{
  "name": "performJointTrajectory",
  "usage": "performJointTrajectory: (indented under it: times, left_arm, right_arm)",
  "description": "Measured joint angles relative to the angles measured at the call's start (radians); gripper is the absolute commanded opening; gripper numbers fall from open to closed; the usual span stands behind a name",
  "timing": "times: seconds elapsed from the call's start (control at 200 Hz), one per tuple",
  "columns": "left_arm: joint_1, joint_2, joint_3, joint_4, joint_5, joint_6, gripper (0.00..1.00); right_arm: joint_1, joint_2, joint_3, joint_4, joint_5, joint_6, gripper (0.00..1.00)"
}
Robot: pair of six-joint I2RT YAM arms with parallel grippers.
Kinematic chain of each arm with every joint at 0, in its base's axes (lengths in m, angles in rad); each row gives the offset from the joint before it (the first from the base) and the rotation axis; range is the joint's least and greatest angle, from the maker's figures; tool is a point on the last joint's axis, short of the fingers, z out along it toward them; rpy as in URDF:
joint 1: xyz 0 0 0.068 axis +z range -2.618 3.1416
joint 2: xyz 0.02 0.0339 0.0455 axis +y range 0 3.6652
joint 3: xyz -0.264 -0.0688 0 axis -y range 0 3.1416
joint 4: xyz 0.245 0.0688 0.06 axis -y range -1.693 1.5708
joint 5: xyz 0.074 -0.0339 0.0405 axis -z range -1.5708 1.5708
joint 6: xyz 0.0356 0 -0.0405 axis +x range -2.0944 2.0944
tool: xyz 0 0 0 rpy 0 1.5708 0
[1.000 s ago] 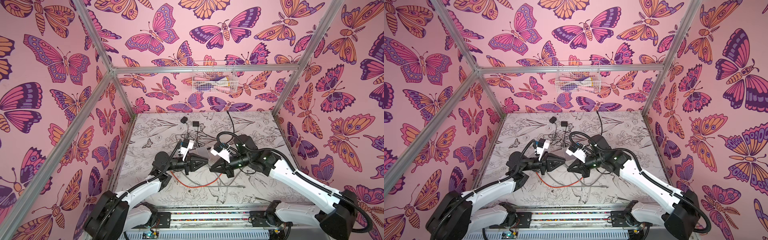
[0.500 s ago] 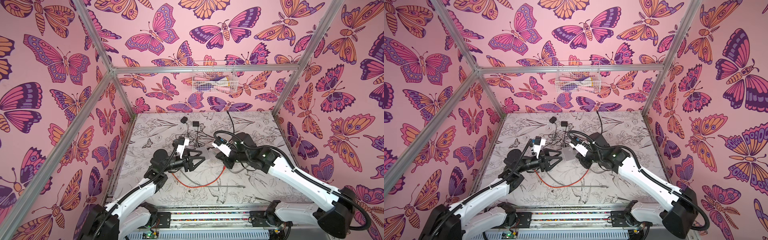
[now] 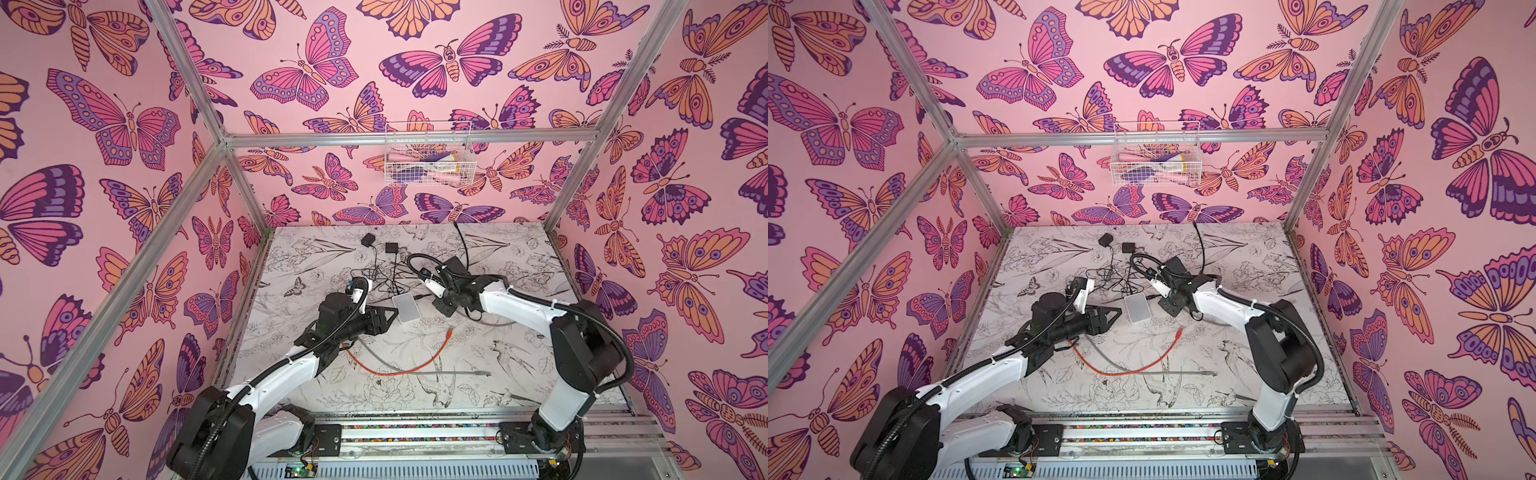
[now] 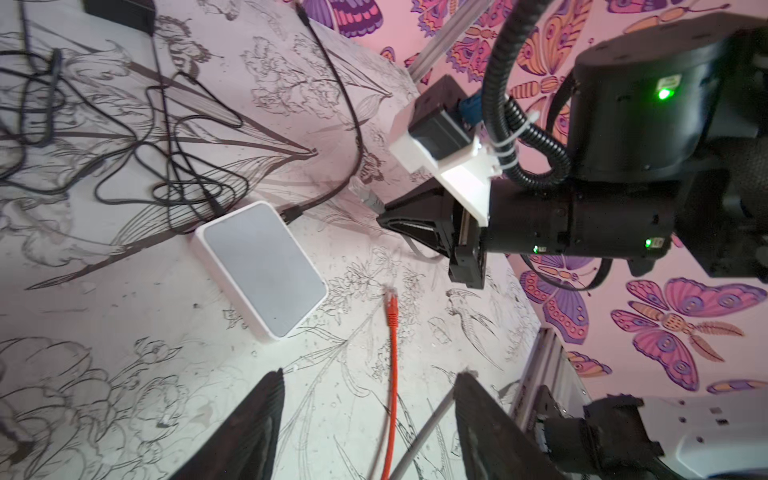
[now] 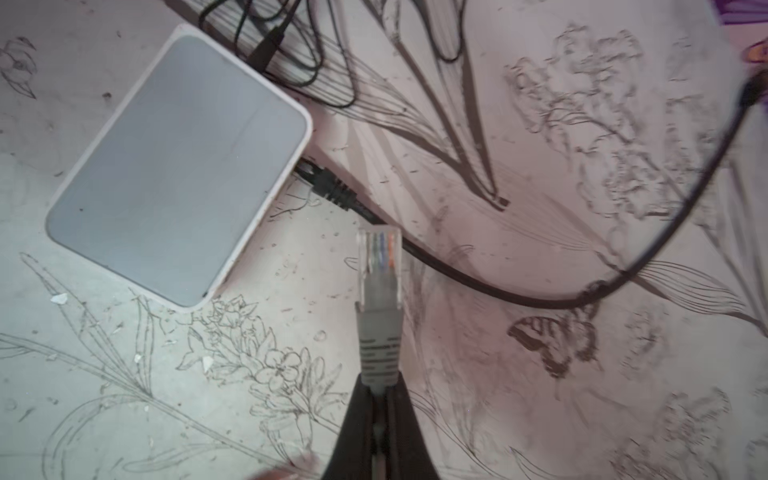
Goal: Insert the plug into the switch port
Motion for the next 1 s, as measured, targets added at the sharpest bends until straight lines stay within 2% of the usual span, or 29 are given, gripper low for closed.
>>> performJointTrajectory:
  times: [0.336, 0.636, 0.797, 1.002]
  left_arm:
    - [0.052, 0.024, -0.066, 0.012, -0.057, -0.031, 0.67]
    - [0.110, -0.123, -0.112, -0.015, -0.068, -0.025, 0.65]
    - [0.148, -0.215, -0.127, -0.057, -0.073, -0.017, 0.65]
    - [0.167, -0.250, -0.138, -0.091, -0.076, -0.012, 0.64]
  right_arm:
    - [0.033, 0.101, -0.023, 0.145, -0.079, 0.085, 0.00]
    - [0.102, 0.134, -0.031, 0.187, -0.083, 0.132, 0.00]
    - [0.175, 0.134, -0.032, 0.195, -0.080, 0.158, 0.00]
    - [0.211, 0.134, -0.028, 0.188, -0.115, 0.167, 0.00]
